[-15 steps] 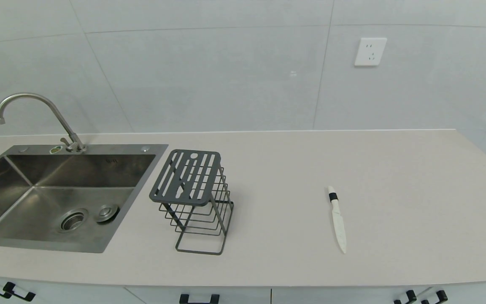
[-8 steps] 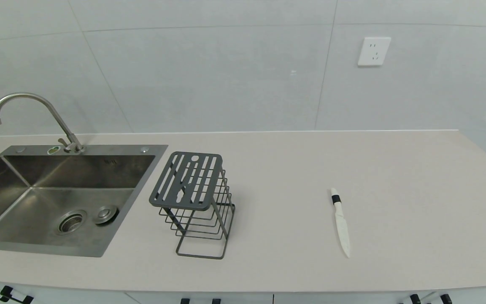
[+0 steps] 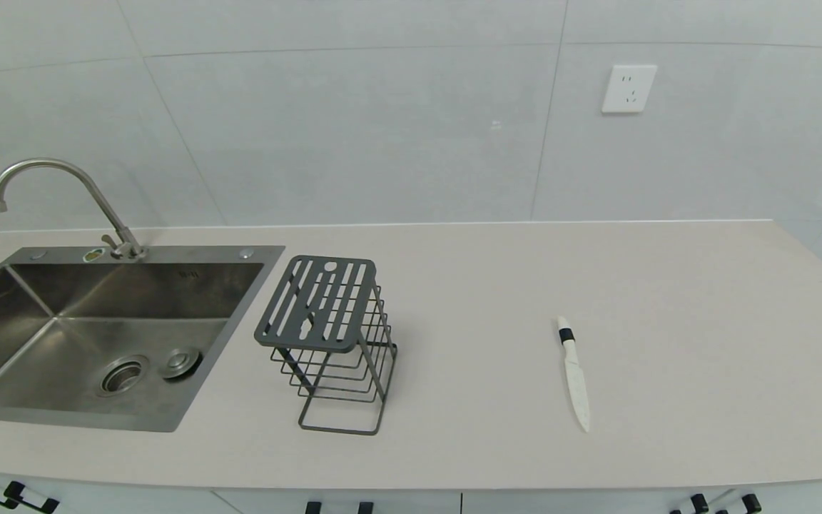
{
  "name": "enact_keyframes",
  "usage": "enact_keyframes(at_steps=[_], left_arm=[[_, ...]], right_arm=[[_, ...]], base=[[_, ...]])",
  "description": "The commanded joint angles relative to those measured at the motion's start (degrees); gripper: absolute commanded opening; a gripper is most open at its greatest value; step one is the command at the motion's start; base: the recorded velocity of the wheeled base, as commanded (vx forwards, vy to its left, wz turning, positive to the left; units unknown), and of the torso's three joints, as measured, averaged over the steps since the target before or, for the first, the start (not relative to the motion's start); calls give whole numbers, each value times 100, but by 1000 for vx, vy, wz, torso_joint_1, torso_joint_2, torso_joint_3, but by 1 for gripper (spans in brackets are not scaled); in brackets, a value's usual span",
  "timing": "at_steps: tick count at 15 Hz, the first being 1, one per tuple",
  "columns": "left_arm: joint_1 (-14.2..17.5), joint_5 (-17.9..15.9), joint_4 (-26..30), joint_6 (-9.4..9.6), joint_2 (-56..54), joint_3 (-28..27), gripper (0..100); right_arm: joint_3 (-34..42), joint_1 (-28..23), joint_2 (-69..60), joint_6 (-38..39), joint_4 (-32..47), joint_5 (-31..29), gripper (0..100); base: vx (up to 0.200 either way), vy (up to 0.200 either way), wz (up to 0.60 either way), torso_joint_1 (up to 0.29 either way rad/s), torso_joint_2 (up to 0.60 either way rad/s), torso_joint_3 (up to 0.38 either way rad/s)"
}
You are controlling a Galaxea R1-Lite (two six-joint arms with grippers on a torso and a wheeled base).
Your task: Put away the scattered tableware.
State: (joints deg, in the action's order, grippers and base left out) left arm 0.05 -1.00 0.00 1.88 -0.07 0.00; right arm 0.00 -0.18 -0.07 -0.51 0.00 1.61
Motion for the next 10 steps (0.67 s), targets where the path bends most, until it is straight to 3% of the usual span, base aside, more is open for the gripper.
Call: enact_keyframes(at_steps=[1, 5, 7, 10], left_arm=[[4, 3, 0, 129, 7, 0, 100], [4, 3, 0, 58, 7, 0, 100], [4, 3, 0, 67, 7, -9, 100], [4, 3, 0, 76, 7, 0, 100]], right_arm=[[0, 1, 7, -81, 0, 24, 100], [0, 1, 7, -265, -62, 164, 100], [0, 1, 7, -327, -1063, 252, 100], [-404, 106, 816, -336, -1380, 481, 100]], base=[[0, 0, 0, 0, 0, 0], [0, 0, 0, 0, 0, 0], [0, 0, 0, 0, 0, 0], [0, 0, 0, 0, 0, 0]])
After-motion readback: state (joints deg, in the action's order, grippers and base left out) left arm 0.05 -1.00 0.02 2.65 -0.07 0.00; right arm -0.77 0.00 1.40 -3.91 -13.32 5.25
